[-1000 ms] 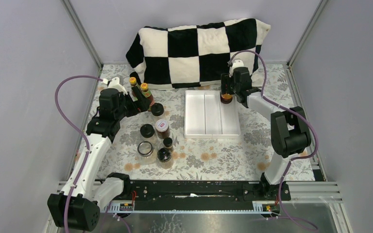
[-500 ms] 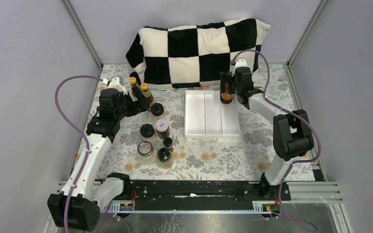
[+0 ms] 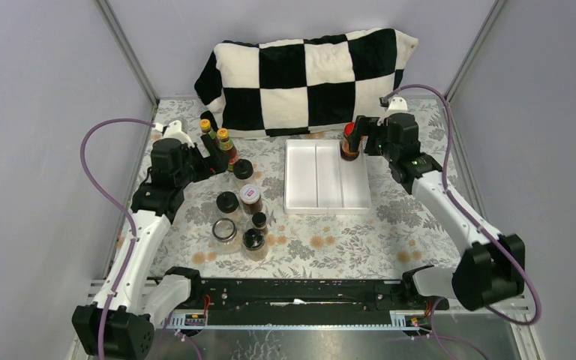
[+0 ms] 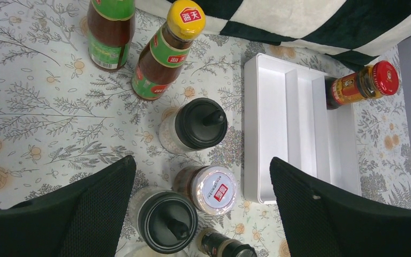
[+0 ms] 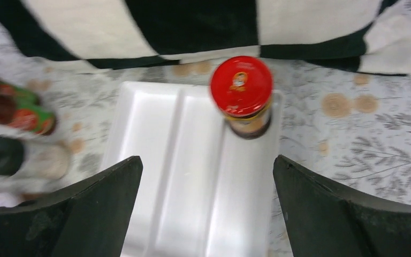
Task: Organize the condiment bottles
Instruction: Place the bottle in the storage box.
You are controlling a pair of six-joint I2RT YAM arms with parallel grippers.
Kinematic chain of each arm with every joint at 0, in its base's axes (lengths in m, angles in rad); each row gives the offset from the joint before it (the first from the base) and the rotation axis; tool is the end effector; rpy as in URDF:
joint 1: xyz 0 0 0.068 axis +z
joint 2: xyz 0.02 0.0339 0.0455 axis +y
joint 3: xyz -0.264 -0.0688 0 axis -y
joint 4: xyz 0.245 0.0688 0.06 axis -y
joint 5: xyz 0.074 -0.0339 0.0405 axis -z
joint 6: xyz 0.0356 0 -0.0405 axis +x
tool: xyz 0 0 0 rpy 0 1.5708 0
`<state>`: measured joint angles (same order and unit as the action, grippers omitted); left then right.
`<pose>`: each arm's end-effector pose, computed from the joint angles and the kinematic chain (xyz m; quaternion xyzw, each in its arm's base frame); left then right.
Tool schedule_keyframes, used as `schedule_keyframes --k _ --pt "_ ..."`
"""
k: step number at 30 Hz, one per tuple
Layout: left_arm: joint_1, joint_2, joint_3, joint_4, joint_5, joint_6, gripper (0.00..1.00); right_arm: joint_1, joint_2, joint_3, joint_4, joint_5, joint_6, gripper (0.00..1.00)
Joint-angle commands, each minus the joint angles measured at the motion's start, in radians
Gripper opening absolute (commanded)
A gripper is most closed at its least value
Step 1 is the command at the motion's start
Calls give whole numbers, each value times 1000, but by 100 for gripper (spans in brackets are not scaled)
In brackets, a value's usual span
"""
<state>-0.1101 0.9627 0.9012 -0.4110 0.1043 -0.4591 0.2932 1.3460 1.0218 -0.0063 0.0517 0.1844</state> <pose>0.2131 -0.0273 0.3252 -0.1211 0.8436 -0.1890 0.4878 0.3032 0.0896 0.3141 -0.0292 0.8131 0.1170 0.5694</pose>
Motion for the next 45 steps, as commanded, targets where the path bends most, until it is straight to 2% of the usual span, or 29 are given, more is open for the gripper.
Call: schedule_keyframes --k 1,5,8,13,18,23,26,28,29,31,34,38,40,45 --pt "4 -56 5 -20 -37 35 99 9 -121 -3 -161 -247 137 100" --pt "4 -76 16 -48 -27 38 99 8 -159 5 -188 -439 205 100" --pt "4 -89 24 -64 -29 39 99 8 -181 -25 -125 -580 261 100" --pt "4 -112 42 -79 -27 28 99 5 -211 -99 27 -682 447 100" --pt "4 -111 84 -102 -16 22 99 7 -179 -82 61 -768 427 100" --pt "4 -70 115 -65 12 2 99 56 -208 -10 -108 -634 203 100" --pt "4 -2 154 -68 4 -13 99 105 -207 11 -120 -552 147 93" --pt "4 12 159 -67 -13 -23 99 189 -192 37 -124 -430 78 93" --pt "4 12 150 -58 -19 -22 99 244 -173 61 -142 -343 30 97" --pt "4 11 127 -36 -54 -20 99 356 -125 113 -154 -224 -70 100" --pt "6 24 100 -13 -73 -32 99 460 -38 145 -77 -111 -173 100" --pt "5 -21 29 -3 -82 -69 99 466 88 154 131 -120 -201 97" --pt "4 -50 -16 4 -96 -82 99 466 169 195 197 -134 -212 90" --pt "7 -64 -27 -82 -139 -137 99 465 385 364 278 -196 -212 92"
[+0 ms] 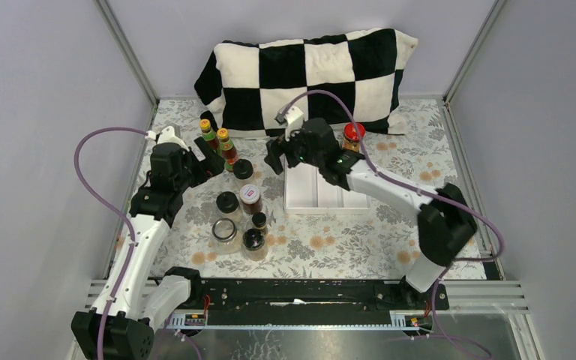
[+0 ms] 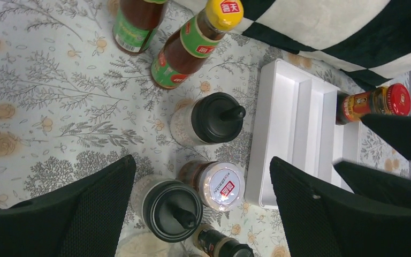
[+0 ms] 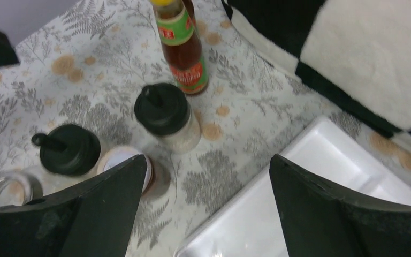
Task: Organize the condiment bottles
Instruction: Place the bottle in the storage box, then pick up the bottle from the center of the board.
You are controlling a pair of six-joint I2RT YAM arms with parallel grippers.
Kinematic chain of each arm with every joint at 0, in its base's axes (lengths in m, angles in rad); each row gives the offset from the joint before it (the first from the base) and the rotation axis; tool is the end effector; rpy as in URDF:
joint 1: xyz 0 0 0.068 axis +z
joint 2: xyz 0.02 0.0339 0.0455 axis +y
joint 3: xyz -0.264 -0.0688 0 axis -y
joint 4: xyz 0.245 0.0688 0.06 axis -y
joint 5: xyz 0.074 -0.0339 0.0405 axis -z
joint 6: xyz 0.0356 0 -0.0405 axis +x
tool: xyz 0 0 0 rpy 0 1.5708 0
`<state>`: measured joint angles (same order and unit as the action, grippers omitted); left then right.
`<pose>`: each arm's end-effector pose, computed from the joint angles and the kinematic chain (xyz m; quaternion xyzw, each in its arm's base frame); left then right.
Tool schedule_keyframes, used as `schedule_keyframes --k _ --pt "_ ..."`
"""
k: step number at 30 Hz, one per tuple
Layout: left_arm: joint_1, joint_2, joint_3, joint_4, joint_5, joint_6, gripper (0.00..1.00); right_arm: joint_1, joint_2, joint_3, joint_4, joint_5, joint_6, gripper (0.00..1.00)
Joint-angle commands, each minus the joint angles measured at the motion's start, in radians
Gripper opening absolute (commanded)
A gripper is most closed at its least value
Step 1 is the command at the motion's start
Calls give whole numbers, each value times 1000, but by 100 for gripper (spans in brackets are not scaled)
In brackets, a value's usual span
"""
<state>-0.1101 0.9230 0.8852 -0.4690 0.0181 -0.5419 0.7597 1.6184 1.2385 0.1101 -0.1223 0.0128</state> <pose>0.2023 -0.0230 0.3215 -0.1801 0.8427 -0.1698 0.4780 0.2781 0.2702 0.3129 -0.3242 0.7260 0.2728 0.5416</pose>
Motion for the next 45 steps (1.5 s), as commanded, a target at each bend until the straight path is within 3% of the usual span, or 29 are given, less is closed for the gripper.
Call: schedule_keyframes --k 1,7,15,27,45 --pt "6 -30 -8 -41 -72 -56 99 -1 149 190 175 -33 -42 93" --pt "6 -57 28 -106 -197 -56 99 -2 333 358 209 -89 -33 93" --pt "6 -44 14 -82 -66 -29 99 -2 522 551 216 -183 7 92" --pt "7 -66 -3 -80 -82 12 99 0 663 754 205 -314 66 94" --pt "7 -79 -2 -76 -79 38 99 30 857 1016 126 -306 65 92"
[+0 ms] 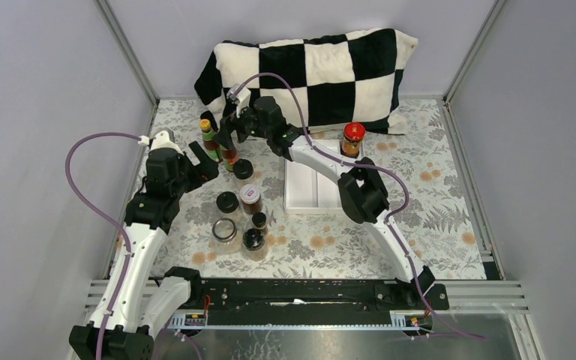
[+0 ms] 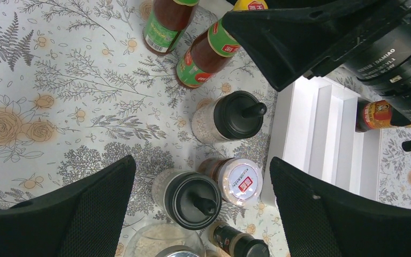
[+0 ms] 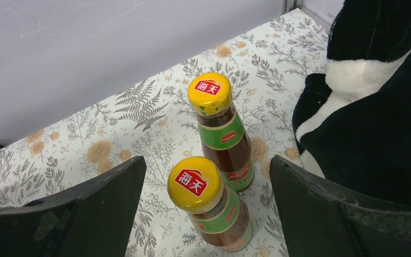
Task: Organize the condiment bottles
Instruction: Pick up the bottle from the center of the board.
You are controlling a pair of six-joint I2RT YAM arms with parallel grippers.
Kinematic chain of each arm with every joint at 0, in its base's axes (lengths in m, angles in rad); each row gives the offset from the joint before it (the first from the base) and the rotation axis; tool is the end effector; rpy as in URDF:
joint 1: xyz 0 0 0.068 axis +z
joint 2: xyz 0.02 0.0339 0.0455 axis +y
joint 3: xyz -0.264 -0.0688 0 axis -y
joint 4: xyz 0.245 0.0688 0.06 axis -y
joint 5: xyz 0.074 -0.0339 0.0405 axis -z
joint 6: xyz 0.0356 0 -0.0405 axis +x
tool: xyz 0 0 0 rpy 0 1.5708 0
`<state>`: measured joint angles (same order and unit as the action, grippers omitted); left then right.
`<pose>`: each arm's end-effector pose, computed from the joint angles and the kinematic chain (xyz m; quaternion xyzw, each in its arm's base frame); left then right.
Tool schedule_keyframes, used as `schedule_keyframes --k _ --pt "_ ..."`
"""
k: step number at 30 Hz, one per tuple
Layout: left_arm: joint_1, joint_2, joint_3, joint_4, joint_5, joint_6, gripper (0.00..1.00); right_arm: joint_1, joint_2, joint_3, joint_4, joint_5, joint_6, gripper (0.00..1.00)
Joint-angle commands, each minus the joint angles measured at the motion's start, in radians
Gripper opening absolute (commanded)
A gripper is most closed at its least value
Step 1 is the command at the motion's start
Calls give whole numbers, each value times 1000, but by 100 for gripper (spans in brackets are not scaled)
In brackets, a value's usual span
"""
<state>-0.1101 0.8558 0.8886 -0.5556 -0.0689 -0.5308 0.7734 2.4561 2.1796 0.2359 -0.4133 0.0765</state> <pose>0.1839 -0.0179 0.3262 -0.1975 0.8426 -0.1292 0.4840 0.4071 0.4175 0.2671 -0.3746 0.6150 0.4143 0.5566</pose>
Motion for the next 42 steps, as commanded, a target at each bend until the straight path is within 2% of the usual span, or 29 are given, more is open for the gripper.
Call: schedule_keyframes --k 1,5,9,17,42 --pt "7 -13 -5 11 8 28 99 17 25 81 -3 -14 0 92" --pt "7 -15 -4 13 12 29 99 19 41 90 -3 -5 2 89" --pt "7 -19 -7 14 15 32 99 20 52 101 -2 1 4 78" --pt "7 -24 -9 16 23 36 99 21 53 88 9 12 5 63" --pt "8 -31 -15 19 21 37 99 40 -43 -52 15 191 -99 48"
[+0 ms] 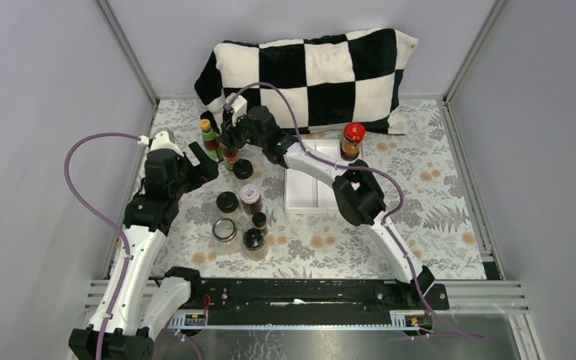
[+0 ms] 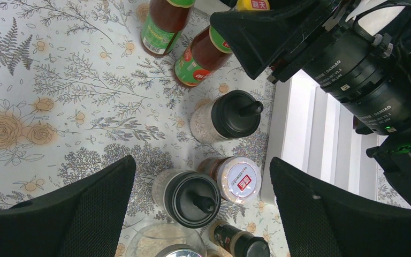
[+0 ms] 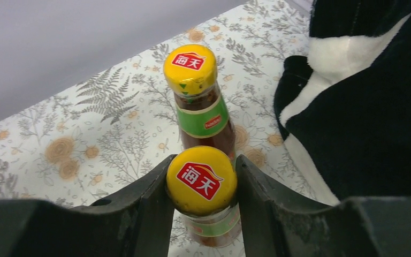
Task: Organize the condiment bottles
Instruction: Pick up the bottle from the center of the board.
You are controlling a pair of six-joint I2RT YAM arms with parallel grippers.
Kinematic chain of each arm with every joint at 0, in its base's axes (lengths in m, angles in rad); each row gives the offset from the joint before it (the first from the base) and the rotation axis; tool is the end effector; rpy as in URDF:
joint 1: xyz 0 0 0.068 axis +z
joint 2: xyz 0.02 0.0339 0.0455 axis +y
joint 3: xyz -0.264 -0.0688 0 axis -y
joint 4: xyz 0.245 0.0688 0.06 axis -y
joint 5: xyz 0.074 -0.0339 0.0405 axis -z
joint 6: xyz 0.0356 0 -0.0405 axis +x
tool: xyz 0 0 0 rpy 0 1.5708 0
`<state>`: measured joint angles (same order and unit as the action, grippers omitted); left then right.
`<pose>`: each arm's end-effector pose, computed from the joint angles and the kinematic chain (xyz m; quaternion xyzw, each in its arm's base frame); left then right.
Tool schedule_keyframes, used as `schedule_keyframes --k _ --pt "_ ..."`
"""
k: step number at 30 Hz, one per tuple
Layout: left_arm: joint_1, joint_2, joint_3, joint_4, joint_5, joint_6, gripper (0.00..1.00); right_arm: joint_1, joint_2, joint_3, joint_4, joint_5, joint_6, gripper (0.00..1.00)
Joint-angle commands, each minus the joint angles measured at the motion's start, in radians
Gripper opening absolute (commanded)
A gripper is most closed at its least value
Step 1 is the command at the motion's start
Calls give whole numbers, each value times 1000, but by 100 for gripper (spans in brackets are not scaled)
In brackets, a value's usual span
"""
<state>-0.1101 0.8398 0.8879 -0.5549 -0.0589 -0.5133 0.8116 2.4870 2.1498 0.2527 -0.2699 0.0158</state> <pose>0.1805 -0.0178 0.3286 -0.1871 0.8410 -0.1313 0.4904 0.3981 0.4334 0.2407 -0.3666 0.6374 0.3602 0.5741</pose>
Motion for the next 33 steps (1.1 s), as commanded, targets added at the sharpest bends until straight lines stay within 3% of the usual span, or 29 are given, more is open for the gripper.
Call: schedule_keyframes --k 1,33 --pt "7 -15 -15 19 11 20 99 2 -77 -24 -2 51 -41 46" --pt "7 -16 -18 22 16 18 99 -19 -234 -190 60 239 -156 42"
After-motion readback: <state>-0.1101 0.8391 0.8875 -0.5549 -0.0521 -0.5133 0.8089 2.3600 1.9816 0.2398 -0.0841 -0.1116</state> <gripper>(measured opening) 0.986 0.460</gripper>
